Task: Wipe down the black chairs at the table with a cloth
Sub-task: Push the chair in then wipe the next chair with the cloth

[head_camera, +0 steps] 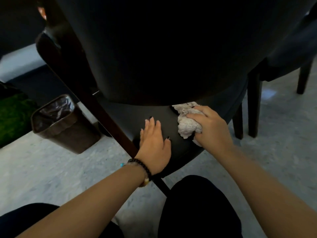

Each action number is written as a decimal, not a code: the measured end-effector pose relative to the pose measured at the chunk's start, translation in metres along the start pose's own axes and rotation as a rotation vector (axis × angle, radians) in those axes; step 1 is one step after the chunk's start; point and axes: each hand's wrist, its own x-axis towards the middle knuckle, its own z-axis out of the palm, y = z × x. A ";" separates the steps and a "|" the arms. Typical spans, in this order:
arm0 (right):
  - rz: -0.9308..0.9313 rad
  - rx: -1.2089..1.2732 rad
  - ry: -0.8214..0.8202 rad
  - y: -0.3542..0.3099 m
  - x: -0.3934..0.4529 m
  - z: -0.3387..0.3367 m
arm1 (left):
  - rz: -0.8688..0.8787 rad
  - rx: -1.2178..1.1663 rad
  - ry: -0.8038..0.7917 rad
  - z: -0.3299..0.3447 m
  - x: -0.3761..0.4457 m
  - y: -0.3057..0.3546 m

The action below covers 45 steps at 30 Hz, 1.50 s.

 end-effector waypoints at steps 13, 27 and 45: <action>0.097 0.014 0.086 -0.014 0.004 0.004 | 0.124 0.576 -0.036 -0.022 0.017 -0.008; 1.218 0.742 0.779 -0.136 -0.071 0.095 | 0.264 0.645 0.040 -0.036 0.029 -0.006; 1.347 0.537 0.947 -0.074 -0.019 0.059 | 0.255 0.712 0.127 -0.023 0.010 -0.008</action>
